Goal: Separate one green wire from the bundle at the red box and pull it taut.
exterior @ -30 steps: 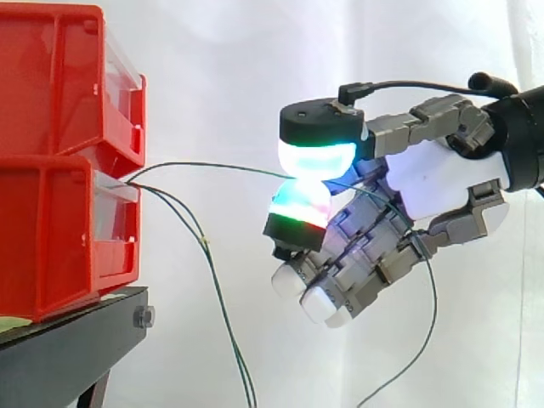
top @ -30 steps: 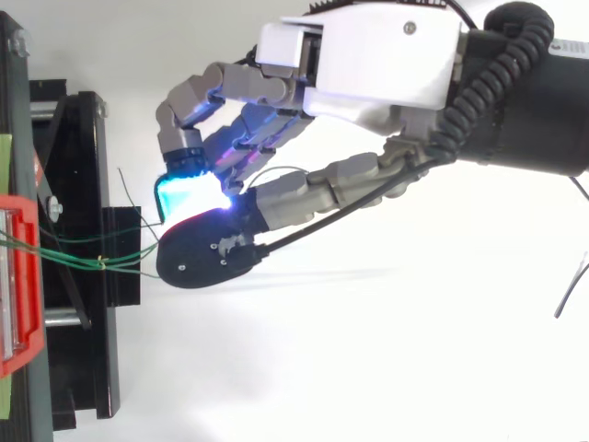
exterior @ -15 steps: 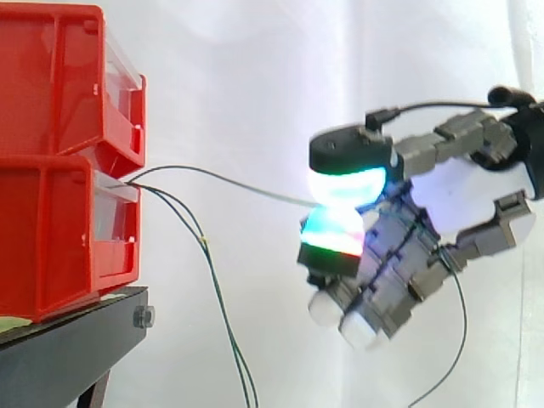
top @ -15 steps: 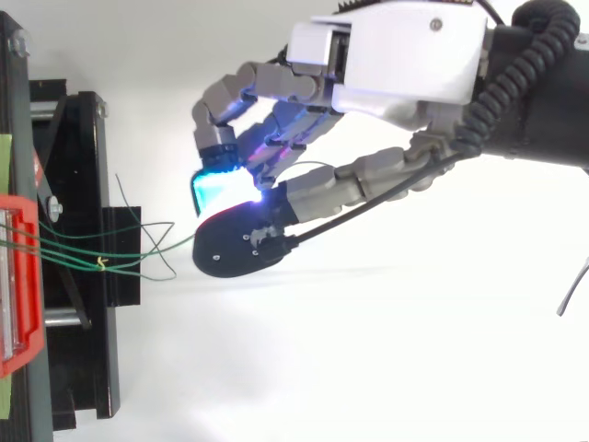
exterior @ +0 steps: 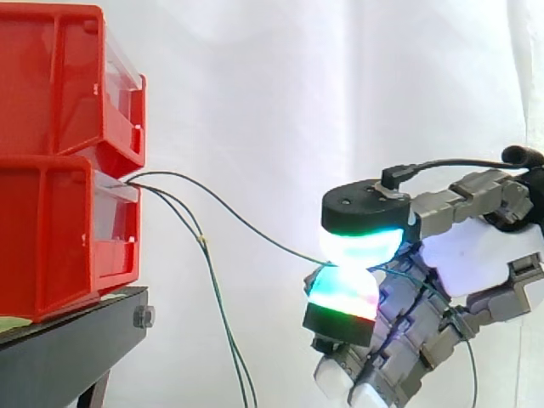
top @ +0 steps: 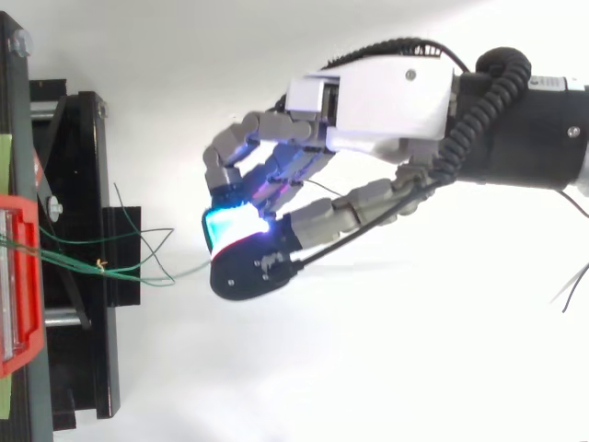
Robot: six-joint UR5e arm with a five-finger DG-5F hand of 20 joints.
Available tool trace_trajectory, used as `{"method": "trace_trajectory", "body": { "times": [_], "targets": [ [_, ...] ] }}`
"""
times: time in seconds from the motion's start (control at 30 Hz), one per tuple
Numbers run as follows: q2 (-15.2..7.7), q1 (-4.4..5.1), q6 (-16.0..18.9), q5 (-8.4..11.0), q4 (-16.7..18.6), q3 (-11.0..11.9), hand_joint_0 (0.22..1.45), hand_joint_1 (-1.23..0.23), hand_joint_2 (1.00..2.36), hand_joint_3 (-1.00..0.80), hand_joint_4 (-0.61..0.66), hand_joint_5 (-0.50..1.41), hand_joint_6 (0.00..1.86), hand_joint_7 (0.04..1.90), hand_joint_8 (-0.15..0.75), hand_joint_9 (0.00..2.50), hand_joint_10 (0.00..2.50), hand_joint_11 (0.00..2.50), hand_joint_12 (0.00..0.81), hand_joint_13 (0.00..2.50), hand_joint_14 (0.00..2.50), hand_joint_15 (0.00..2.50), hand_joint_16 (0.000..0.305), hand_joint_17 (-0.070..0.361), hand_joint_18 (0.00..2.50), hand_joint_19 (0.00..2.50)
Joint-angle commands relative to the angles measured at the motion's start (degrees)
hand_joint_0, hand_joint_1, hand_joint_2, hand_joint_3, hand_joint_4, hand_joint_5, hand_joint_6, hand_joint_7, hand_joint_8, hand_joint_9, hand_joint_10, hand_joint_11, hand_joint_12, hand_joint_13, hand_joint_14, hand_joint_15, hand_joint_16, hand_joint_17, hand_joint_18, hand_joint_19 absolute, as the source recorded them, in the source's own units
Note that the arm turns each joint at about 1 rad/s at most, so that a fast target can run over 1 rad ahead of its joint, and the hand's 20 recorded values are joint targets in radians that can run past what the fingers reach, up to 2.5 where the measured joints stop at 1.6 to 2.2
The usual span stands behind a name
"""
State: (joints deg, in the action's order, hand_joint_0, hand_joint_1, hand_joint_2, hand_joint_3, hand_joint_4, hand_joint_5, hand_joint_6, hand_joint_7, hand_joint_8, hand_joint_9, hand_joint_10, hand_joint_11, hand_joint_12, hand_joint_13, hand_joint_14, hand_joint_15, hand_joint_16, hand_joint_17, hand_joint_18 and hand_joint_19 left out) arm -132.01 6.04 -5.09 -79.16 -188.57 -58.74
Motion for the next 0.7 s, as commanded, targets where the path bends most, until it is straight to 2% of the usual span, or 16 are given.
{"method": "trace_trajectory", "body": {
  "times": [0.0,0.17,0.27,0.3,0.33,0.4,0.43,0.47,0.53,0.67],
  "targets": [
    [0.0,-0.33,0.1,-3.02,0.2,-0.2,0.62,-0.78,1.02,0.06,0.09,-0.18,0.85,1.28,0.339,0.8,0.01,0.27,0.422,0.68,0.01,0.23,0.052,0.117,0.54,0.35],
    [0.1,-0.85,0.3,-5.13,0.8,-0.8,0.62,-0.78,1.02,0.06,0.09,-0.18,0.85,1.27,0.34,0.8,0.01,0.27,0.421,0.67,0.01,0.23,0.052,0.118,0.54,0.35],
    [1.6,-0.94,0.6,-5.48,5.1,-4.3,0.62,-0.78,1.02,0.06,0.09,-0.18,0.85,1.28,0.342,0.8,0.01,0.27,0.422,0.67,0.01,0.23,0.052,0.118,0.54,0.35],
    [2.5,-0.94,0.6,-5.48,8.8,-6.7,0.62,-0.78,1.02,0.06,0.09,-0.18,0.85,1.27,0.341,0.8,0.01,0.27,0.423,0.67,0.01,0.23,0.052,0.118,0.54,0.35],
    [3.1,-0.94,0.7,-5.4,10.7,-8.0,0.62,-0.78,1.02,0.06,0.08,-0.18,0.85,1.27,0.34,0.79,0.01,0.27,0.423,0.67,0.01,0.23,0.052,0.118,0.54,0.35],
    [4.7,-0.68,0.8,-4.43,16.0,-11.7,0.62,-0.78,1.02,0.06,0.09,-0.18,0.85,1.27,0.341,0.79,0.01,0.27,0.422,0.67,0.01,0.23,0.052,0.118,0.54,0.35],
    [4.9,-0.68,0.9,-4.08,17.2,-12.5,0.62,-0.78,1.02,0.06,0.08,-0.18,0.85,1.27,0.343,0.79,0.01,0.27,0.422,0.67,0.01,0.23,0.052,0.118,0.54,0.35],
    [5.5,-0.68,1.0,-2.76,19.5,-14.3,0.62,-0.78,1.02,0.06,0.08,-0.18,0.85,1.27,0.341,0.79,0.01,0.27,0.422,0.67,0.01,0.23,0.052,0.118,0.54,0.35],
    [6.1,-0.68,1.0,-0.91,22.4,-16.1,0.62,-0.78,1.02,0.06,0.09,-0.18,0.85,1.27,0.343,0.79,0.01,0.27,0.424,0.67,0.01,0.23,0.052,0.118,0.54,0.35],
    [6.1,-0.85,1.0,-0.3,23.6,-16.6,0.62,-0.78,1.02,0.06,0.08,-0.18,0.85,1.27,0.341,0.79,0.01,0.27,0.423,0.67,0.01,0.23,0.052,0.118,0.54,0.34]
  ]
}}
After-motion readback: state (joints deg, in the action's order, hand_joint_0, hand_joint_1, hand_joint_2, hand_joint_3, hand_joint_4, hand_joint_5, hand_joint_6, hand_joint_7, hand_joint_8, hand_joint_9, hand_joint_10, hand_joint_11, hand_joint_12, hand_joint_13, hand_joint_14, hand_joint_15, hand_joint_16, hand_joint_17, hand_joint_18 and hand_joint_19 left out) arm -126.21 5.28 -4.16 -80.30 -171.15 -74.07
